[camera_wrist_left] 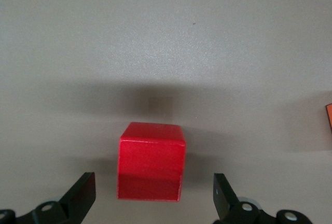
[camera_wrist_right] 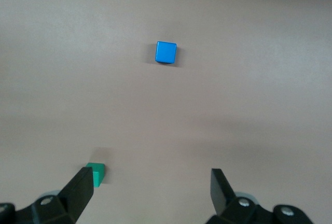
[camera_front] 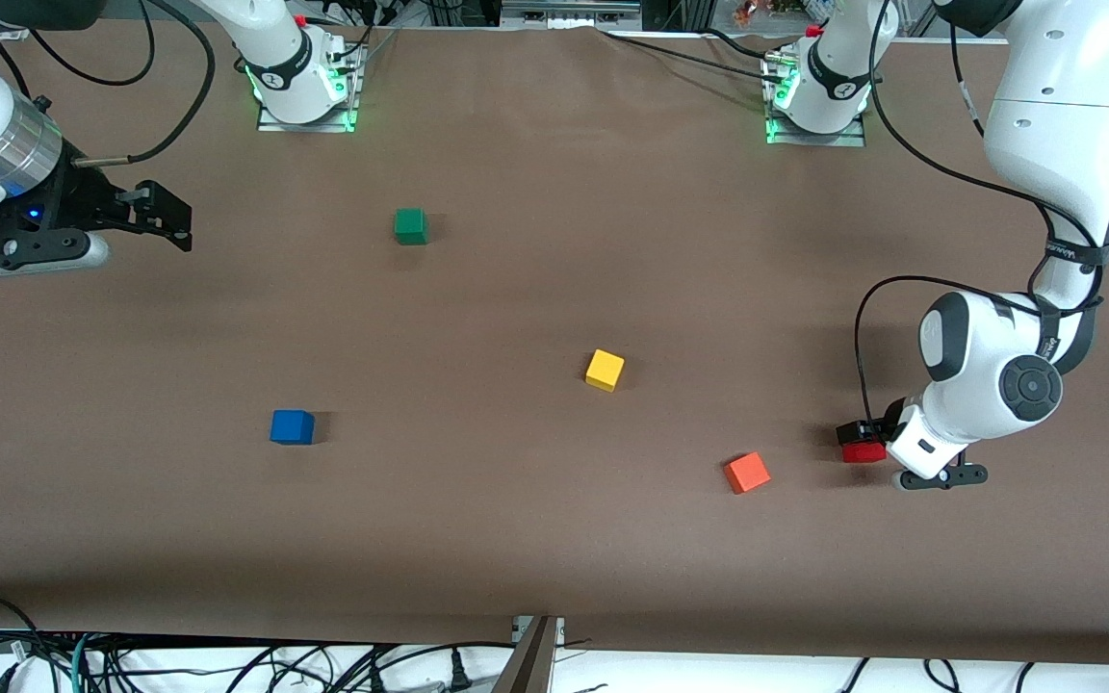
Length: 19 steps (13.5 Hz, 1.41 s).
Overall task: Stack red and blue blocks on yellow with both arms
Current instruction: 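Lower the left gripper onto the red cube and close it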
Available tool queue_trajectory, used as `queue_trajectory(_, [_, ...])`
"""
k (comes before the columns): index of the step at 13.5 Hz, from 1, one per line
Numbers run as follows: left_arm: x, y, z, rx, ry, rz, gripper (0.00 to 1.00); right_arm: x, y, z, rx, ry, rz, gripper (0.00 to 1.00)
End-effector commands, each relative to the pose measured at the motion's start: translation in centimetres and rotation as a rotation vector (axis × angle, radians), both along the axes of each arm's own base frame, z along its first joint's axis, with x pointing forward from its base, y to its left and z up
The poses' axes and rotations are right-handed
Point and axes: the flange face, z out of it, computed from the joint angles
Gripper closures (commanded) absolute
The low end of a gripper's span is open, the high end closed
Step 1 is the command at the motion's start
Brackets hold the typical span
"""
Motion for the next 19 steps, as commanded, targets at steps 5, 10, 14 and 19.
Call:
queue_trajectory(5, [0.0,0.1,-1.1,0.013,-0.037,-0.005,0.2,0.2,0.0,0.6,-0.01,-0.009,0.015,0.0])
queue_trajectory(10, [0.0,-0.3,-1.2,0.013,-0.038,-0.017,1.0,0.5,-0.6,0.5,0.0,-0.018,-0.009,0.0])
queue_trajectory(14, [1.4,-2.8,3.4,0.012,-0.076,-0.038,1.0,1.9,0.2,-1.3,0.011,-0.037,0.014,0.0])
queue_trajectory(19, [1.4,-15.9,13.6,0.003,-0.048,-0.205,1.0,5.1,-1.3,-8.6,-0.108,0.063,0.058,0.0])
